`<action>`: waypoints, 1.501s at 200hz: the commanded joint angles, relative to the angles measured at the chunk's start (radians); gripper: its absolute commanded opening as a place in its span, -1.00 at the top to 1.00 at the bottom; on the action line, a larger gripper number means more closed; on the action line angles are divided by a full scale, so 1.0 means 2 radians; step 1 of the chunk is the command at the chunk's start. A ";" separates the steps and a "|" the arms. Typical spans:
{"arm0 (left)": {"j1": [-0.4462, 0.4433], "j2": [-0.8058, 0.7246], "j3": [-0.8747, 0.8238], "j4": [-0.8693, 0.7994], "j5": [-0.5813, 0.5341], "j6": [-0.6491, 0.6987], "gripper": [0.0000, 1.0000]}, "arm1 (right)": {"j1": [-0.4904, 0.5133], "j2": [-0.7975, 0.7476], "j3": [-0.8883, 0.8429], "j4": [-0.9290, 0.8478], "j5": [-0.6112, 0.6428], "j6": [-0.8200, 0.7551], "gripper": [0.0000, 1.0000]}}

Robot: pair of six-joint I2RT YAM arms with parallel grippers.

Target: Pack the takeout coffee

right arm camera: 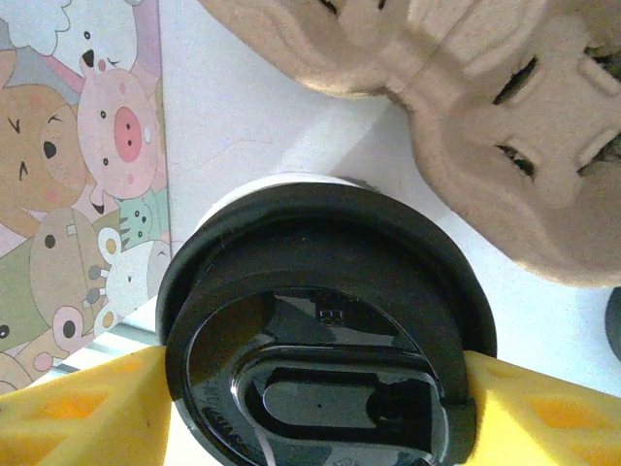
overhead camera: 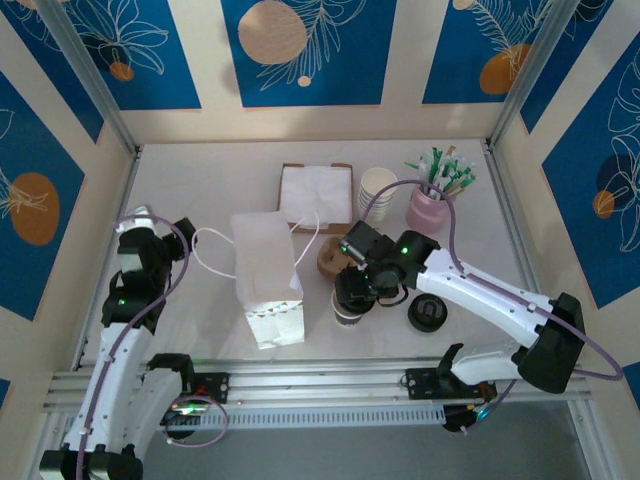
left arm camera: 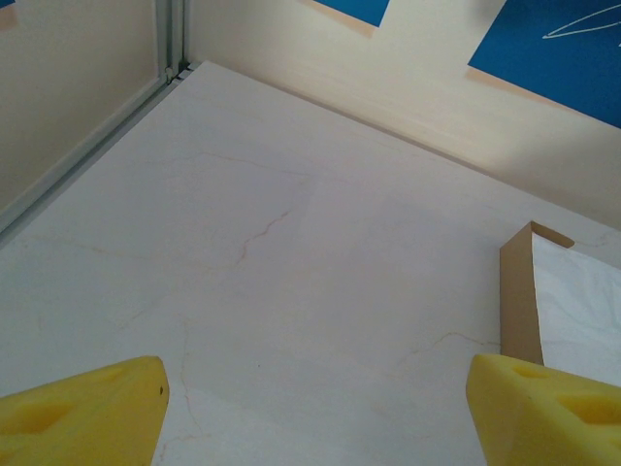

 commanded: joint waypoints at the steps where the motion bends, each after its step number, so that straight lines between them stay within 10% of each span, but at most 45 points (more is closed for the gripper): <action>1: -0.001 -0.003 -0.005 0.009 0.004 0.001 -0.61 | 0.005 0.007 0.006 0.000 -0.031 0.002 -0.37; 300: -0.001 -0.003 -0.006 0.008 0.002 0.003 -0.61 | 0.004 0.077 0.014 -0.023 -0.039 0.033 -0.38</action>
